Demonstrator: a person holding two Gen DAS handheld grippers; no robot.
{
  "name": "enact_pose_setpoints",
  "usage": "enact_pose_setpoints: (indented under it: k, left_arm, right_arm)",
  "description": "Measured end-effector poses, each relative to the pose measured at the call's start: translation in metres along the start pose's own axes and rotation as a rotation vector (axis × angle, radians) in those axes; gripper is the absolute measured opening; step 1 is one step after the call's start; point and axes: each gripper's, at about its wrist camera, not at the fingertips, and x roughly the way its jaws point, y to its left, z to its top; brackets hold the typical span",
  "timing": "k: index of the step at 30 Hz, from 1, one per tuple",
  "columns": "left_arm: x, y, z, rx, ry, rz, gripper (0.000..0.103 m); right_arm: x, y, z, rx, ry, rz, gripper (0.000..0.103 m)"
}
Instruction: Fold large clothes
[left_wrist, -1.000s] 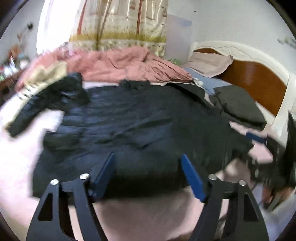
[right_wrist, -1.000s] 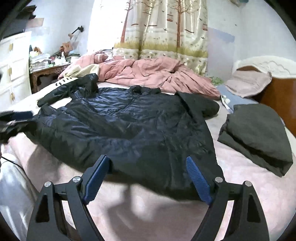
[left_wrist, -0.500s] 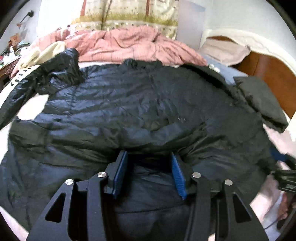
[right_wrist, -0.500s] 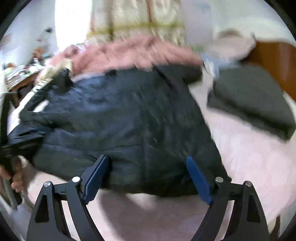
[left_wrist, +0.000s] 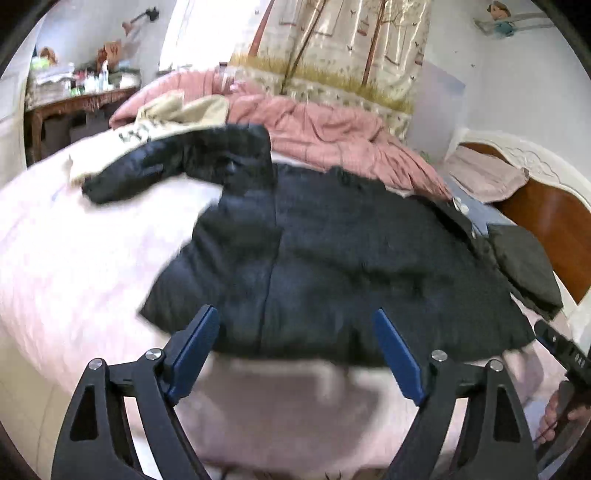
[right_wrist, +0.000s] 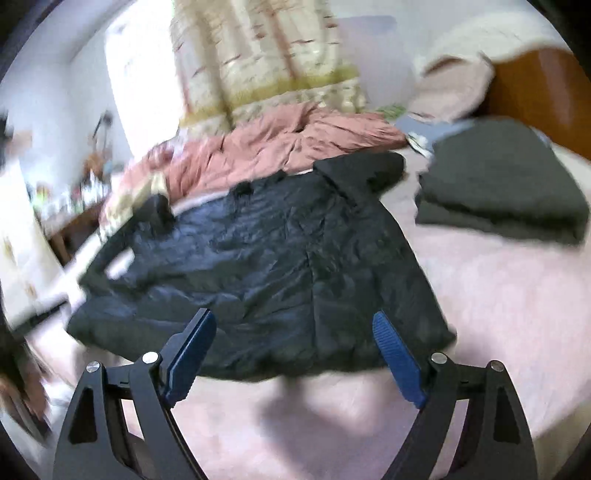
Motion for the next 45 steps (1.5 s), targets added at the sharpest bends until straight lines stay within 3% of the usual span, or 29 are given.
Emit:
enact_pose_setpoints:
  k: [2, 7, 10, 13, 18, 19, 20, 21, 24, 25, 27, 28, 33, 38, 44, 45]
  left_arm:
    - [0.003, 0.005, -0.01, -0.014, 0.032, -0.009, 0.086]
    - [0.029, 0.001, -0.007, -0.045, 0.105, -0.032, 0.087]
    - [0.052, -0.005, -0.017, -0.151, 0.226, -0.143, 0.09]
    - [0.058, -0.003, -0.022, -0.2, 0.248, -0.169, 0.09]
    - [0.066, 0.002, -0.006, -0.233, 0.224, -0.191, 0.089]
    - [0.066, 0.002, 0.0, -0.236, 0.208, -0.197, 0.089]
    - [0.065, 0.001, 0.005, -0.229, 0.196, -0.201, 0.087]
    - [0.062, 0.003, 0.007, -0.225, 0.192, -0.202, 0.08]
    - [0.058, -0.005, 0.015, -0.168, 0.159, -0.185, 0.062]
    - [0.059, -0.009, 0.023, -0.14, 0.159, -0.177, 0.048]
    - [0.061, -0.01, 0.024, -0.127, 0.151, -0.17, 0.03]
    - [0.059, -0.012, 0.029, -0.115, 0.137, -0.169, 0.029]
    - [0.06, -0.019, 0.058, -0.081, 0.082, -0.15, 0.03]
    - [0.088, -0.024, 0.105, -0.104, 0.064, -0.115, 0.034]
    - [0.155, -0.022, 0.128, -0.03, 0.047, -0.018, 0.051]
    - [0.168, -0.018, 0.128, -0.028, 0.052, -0.01, 0.058]
  right_arm:
    - [0.002, 0.008, -0.008, -0.006, 0.05, 0.072, 0.089]
    - [0.032, 0.021, -0.02, -0.017, 0.184, 0.106, 0.089]
    - [0.043, 0.02, -0.023, -0.005, 0.207, 0.066, 0.089]
    - [0.056, 0.015, -0.025, 0.038, 0.256, 0.081, 0.089]
    - [0.059, 0.01, -0.021, 0.067, 0.232, 0.113, 0.088]
    - [0.059, 0.011, -0.019, 0.063, 0.221, 0.101, 0.084]
    - [0.057, 0.013, -0.017, 0.047, 0.198, 0.063, 0.068]
    - [0.055, 0.016, -0.013, 0.01, 0.166, 0.006, 0.053]
    - [0.05, 0.025, -0.006, -0.068, 0.119, -0.027, 0.051]
    - [0.052, 0.025, -0.003, -0.077, 0.111, -0.032, 0.049]
    - [0.052, 0.024, 0.003, -0.081, 0.102, -0.046, 0.035]
    - [0.051, 0.024, 0.007, -0.084, 0.09, -0.049, 0.032]
    - [0.053, 0.036, 0.042, -0.144, 0.009, -0.067, 0.031]
    - [0.073, 0.044, 0.093, -0.13, -0.026, -0.097, 0.031]
    - [0.139, 0.041, 0.132, -0.171, -0.04, -0.161, 0.031]
    - [0.155, 0.033, 0.135, -0.171, -0.039, -0.168, 0.031]
